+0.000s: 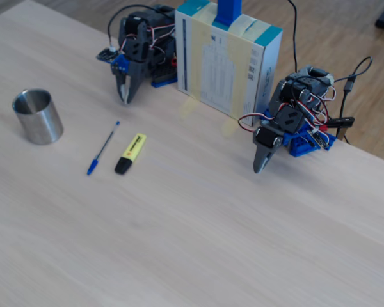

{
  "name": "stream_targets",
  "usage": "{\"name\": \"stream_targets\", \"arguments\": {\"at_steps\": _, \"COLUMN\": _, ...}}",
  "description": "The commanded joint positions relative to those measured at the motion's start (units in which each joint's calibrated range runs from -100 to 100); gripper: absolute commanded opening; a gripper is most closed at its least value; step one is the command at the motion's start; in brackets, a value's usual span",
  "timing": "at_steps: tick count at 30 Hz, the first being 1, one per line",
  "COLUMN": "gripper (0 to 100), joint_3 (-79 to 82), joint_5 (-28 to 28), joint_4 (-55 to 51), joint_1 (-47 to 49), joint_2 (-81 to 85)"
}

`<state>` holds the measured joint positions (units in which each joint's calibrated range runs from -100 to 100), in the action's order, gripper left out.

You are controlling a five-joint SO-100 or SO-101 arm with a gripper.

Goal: Grab the blue pen and put it in the silver cup.

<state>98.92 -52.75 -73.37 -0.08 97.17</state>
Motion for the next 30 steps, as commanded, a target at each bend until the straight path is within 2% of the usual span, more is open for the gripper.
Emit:
{"name": "stream_targets", "arguments": {"at_steps": 1, "gripper": 4, "joint_3": 0.81, "joint_5": 0.12, "joint_4": -1.84, "joint_1": -0.53, "joint_2": 0.42}}
{"name": "stream_targets", "arguments": {"at_steps": 19, "gripper": 4, "joint_3": 0.81, "joint_5": -0.25, "joint_4": -1.41, "joint_1": -0.62, "joint_2": 0.42}}
{"name": "stream_targets", "arguments": {"at_steps": 27, "gripper": 27, "joint_3": 0.18, "joint_5": 0.06, "joint_4": -1.15, "joint_1": 2.0, "joint_2": 0.33}}
{"name": "stream_targets", "arguments": {"at_steps": 30, "gripper": 31, "joint_3": -1.73, "joint_5": 0.17, "joint_4": -0.89, "joint_1": 2.61, "joint_2": -0.08}}
